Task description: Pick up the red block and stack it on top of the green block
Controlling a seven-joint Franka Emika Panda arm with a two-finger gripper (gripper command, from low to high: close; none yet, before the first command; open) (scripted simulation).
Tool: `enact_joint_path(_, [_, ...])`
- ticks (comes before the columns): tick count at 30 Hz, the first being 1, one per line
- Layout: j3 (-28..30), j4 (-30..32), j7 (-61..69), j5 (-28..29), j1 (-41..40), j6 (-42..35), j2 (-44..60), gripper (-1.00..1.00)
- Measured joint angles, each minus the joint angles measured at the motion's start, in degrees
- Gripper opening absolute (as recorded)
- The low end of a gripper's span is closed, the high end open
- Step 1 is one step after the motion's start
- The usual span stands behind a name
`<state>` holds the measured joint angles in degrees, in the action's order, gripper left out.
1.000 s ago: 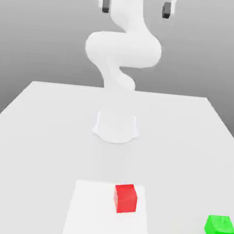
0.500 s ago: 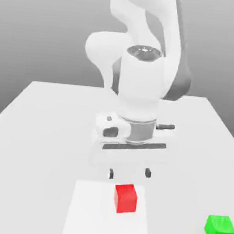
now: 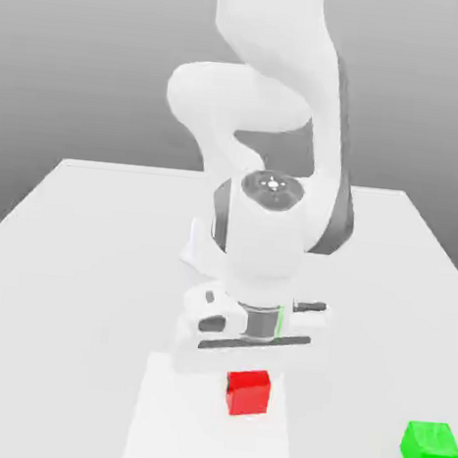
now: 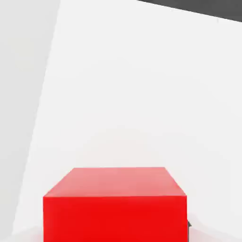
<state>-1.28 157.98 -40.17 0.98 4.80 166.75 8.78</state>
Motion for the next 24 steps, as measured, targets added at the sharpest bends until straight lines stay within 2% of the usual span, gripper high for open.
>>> enact_joint_path(3, [-0.23,0.88,0.50,-0.68,-0.06,-5.18,-6.07,-1.00])
enact_joint_path(5, [-1.53,-1.33,2.73,-0.42,1.83,-7.94,-6.61,-1.00])
enact_joint_path(15, [-10.98,-21.47,19.99,3.49,11.11,-19.51,2.35,-1.00])
enact_joint_path(17, [-11.93,-24.14,21.59,4.84,12.57,-19.49,5.22,-1.00])
enact_joint_path(20, [-10.59,-25.22,20.45,7.51,14.23,-14.83,11.09,-1.00])
enact_joint_path(21, [-10.23,-25.35,20.07,8.11,14.54,-13.72,12.35,1.00])
enact_joint_path(24, [-10.23,-25.35,20.07,8.11,14.54,-13.72,12.35,1.00])
